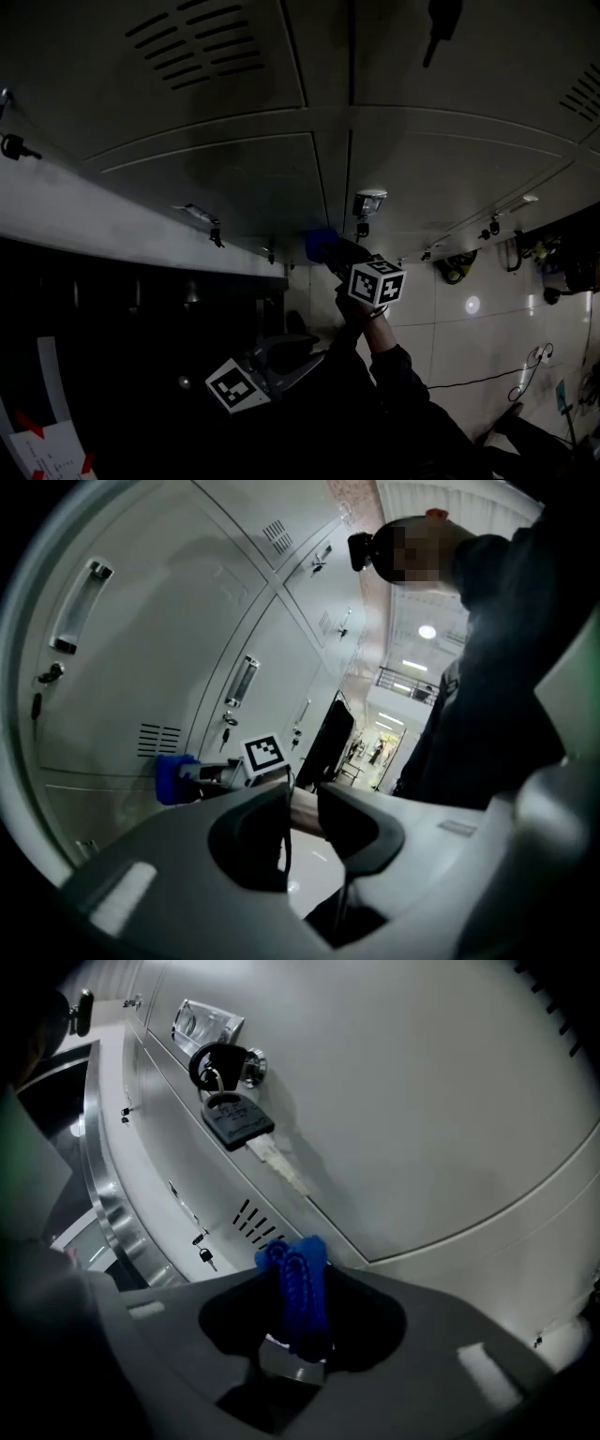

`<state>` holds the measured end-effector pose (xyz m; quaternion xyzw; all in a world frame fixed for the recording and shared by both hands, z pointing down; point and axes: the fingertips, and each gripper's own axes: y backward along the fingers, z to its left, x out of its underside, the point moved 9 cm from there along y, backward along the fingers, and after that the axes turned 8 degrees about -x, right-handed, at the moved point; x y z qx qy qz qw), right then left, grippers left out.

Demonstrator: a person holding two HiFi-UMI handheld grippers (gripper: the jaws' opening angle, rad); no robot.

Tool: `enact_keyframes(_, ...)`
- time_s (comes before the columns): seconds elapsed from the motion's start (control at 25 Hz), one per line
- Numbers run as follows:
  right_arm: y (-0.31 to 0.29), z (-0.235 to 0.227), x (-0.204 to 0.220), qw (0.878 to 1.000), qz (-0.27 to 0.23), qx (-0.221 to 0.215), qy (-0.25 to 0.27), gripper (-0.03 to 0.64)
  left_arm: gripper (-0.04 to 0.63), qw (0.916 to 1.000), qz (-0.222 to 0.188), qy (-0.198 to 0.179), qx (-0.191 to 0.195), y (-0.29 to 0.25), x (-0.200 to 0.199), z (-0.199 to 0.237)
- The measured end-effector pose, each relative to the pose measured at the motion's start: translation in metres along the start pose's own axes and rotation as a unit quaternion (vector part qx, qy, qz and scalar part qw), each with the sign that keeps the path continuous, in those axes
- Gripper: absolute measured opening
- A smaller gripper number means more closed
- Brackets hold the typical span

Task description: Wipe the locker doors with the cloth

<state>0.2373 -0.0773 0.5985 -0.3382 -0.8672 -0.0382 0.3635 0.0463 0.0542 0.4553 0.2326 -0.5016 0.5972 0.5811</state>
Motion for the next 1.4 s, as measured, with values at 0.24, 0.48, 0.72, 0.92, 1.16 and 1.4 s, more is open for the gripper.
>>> enact_keyframes(0.24,0.008,0.029,-0.002,0.999,-0.012,-0.028,0.014,0.130,0.089,0.9999,-0.005,0.014,-0.009,0.009,-0.001,0.007)
enact_keyframes(0.48,0.026,0.068,-0.011,0.995,-0.027,-0.033,0.089,0.126,0.089,0.9999,-0.004,0.006,0.013,0.015,-0.003,0.011)
enact_keyframes(0.72,0.035,0.093,-0.004,0.994,-0.038,-0.042,0.094,0.126,0.089,0.9996,-0.006,-0.007,0.025,0.022,-0.009,0.019)
enact_keyframes(0.92,0.051,0.104,0.009,0.994,-0.038,-0.035,0.098,0.126,0.089,0.9994,-0.003,-0.011,0.032,0.027,-0.012,0.027)
enact_keyframes(1.16,0.069,0.106,0.019,0.994,-0.041,-0.022,0.098,0.126,0.089,0.9980,0.007,-0.026,0.058,0.023,-0.013,0.026)
enact_keyframes(1.4,0.084,0.110,0.020,0.993,-0.063,-0.022,0.094,0.126,0.089,0.9970,0.014,-0.026,0.072,0.015,-0.013,0.016)
